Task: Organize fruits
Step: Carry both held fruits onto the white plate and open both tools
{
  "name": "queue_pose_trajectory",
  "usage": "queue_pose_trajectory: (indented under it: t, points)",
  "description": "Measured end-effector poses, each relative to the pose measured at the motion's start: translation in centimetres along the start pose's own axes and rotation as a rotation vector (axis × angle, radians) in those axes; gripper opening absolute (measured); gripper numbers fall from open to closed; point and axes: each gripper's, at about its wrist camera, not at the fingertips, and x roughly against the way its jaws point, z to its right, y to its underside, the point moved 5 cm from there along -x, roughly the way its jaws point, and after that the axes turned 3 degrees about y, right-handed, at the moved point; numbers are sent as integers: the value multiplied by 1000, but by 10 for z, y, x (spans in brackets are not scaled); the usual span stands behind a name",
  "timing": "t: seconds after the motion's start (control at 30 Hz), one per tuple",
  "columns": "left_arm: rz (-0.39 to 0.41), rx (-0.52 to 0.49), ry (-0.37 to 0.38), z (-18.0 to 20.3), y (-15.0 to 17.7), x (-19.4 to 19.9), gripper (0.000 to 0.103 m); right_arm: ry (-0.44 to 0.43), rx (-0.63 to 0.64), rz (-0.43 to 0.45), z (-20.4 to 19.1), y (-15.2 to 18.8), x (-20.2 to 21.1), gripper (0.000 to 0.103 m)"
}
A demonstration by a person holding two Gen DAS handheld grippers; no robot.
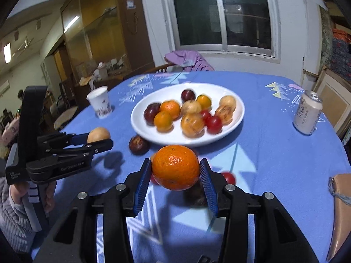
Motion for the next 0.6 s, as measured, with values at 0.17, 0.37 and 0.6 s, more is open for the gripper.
queue_pose_trajectory:
  t: [0.17, 0.37, 0.6]
  points:
    - [68, 37, 0, -3, -64, -1, 46, 8, -66, 56, 18, -61, -7, 46]
    - [68, 121, -1, -12, -111, -44, 46, -24, -129, 43, 27, -103, -52, 46]
    - [16, 146, 12, -21, -120, -108, 46, 12, -145, -49, 48, -99, -117, 46]
